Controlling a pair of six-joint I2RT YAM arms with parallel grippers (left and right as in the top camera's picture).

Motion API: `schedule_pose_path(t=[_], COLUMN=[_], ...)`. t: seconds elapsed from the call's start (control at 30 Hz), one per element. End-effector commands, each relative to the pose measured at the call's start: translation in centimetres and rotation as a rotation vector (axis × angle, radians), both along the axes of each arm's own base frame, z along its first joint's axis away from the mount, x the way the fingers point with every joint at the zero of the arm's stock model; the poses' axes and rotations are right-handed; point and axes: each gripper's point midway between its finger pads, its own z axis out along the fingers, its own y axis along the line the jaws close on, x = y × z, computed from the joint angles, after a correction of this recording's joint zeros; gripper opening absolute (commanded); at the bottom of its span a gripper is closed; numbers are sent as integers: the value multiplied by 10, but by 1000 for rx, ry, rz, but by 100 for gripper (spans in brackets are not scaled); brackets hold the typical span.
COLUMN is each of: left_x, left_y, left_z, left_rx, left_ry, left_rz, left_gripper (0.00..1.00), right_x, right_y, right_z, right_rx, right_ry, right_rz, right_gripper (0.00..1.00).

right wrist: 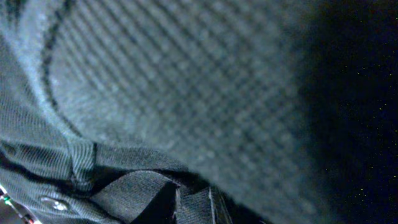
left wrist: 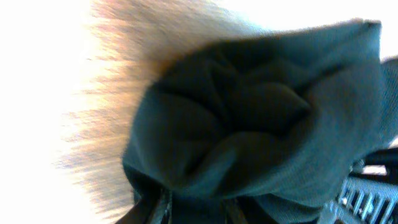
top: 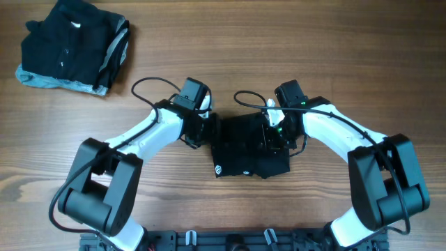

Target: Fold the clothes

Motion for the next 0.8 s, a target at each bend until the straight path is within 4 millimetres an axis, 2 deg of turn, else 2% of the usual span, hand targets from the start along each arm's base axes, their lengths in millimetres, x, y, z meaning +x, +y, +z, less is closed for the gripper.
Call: schedule_pose_path(t=[0.0, 0.1, 0.2, 0.27, 0.33, 0.37, 0.43, 0.53, 0.63, 0.77], left_x=[18, 32, 40, 34, 23, 18, 6, -8, -23, -35], left_y=[32, 36, 40, 40, 42, 43, 46, 44, 37, 15], left_z=[-13, 4, 37, 51, 56, 56, 53, 48, 37, 25], left_rx=[74, -11, -109, -132, -127, -121, -103, -105, -136, -220], left_ry=[8, -4, -26, -29, -1, 20, 41, 70, 101, 101], left_rz=[134, 142, 122, 103, 101, 102, 54, 10, -13, -30], left_gripper=[35, 43, 49, 52, 61, 68, 74, 82, 83, 81], right_x=[-16, -15, -4, 4, 8, 10, 14, 10, -1, -12], right_y=[-9, -9, -5, -2, -1, 0, 2, 6, 7, 15], right_z=[-20, -11, 20, 49, 71, 79, 86, 77, 58, 34], right_rx=[-68, -66, -43, -18, 4, 14, 27, 45, 35, 39], right_ry=[78, 74, 7, -65, -130, -147, -156, -83, 40, 232], right_rz=[-3, 21, 32, 35, 32, 11, -40, -106, -159, -257], right_gripper=[24, 29, 33, 36, 42, 44, 44, 39, 39, 38])
